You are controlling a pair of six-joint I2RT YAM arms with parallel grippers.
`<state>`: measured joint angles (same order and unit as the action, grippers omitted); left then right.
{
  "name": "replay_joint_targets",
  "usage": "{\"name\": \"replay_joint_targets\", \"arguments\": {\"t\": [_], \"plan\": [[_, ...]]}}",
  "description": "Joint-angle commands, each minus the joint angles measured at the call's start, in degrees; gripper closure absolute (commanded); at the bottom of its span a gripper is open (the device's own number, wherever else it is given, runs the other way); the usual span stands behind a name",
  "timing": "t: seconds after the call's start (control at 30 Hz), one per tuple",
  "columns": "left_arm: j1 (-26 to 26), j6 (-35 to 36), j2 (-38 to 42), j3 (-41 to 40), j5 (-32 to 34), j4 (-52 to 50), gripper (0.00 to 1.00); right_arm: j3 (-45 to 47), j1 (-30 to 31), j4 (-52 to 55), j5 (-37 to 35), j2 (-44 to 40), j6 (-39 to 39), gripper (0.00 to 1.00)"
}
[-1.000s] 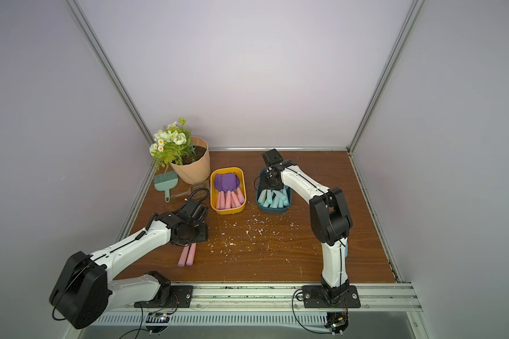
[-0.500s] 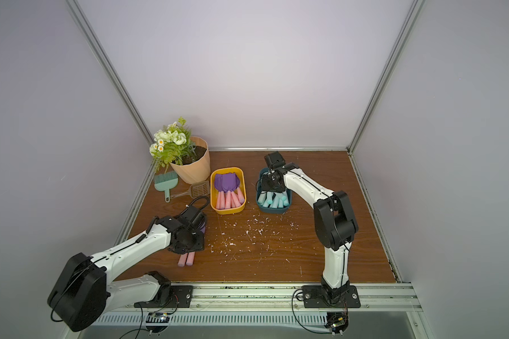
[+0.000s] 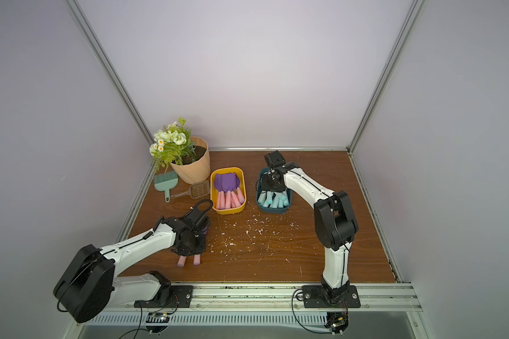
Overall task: Sort the small shovels by color and place them into the storage box
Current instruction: Pick up the shovel from the center of the board, then place the shovel in the storage box.
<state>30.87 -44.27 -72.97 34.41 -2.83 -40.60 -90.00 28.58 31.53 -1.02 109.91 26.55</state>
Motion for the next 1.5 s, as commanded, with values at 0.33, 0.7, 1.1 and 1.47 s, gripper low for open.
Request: {"name": "replay_joint_targets", "arguments": {"t": [0.33, 0.7, 1.1, 1.47], "plan": [[0.9, 2.6, 4.3, 18.5, 5.5, -4.9, 0.99, -5.8, 0.1, 3.1, 0.1, -1.3, 0.9, 0.53], [-3.2, 14.7, -21.1, 40.2, 8.8, 2.3, 0.99, -4.9, 0.0, 3.8, -0.6, -3.2, -0.9, 0.53], [-6.8, 13.8, -30.3, 43.2, 4.1, 8.3, 0.91, 0.6, -0.1, 3.0, -3.2, -7.4, -0.5, 0.53], [-6.6, 11.6, -27.7, 39.3, 2.6, 8.6, 0.58, 20.6, -4.0, 7.7, -7.4, -21.8, 9.9, 0.51]]}}
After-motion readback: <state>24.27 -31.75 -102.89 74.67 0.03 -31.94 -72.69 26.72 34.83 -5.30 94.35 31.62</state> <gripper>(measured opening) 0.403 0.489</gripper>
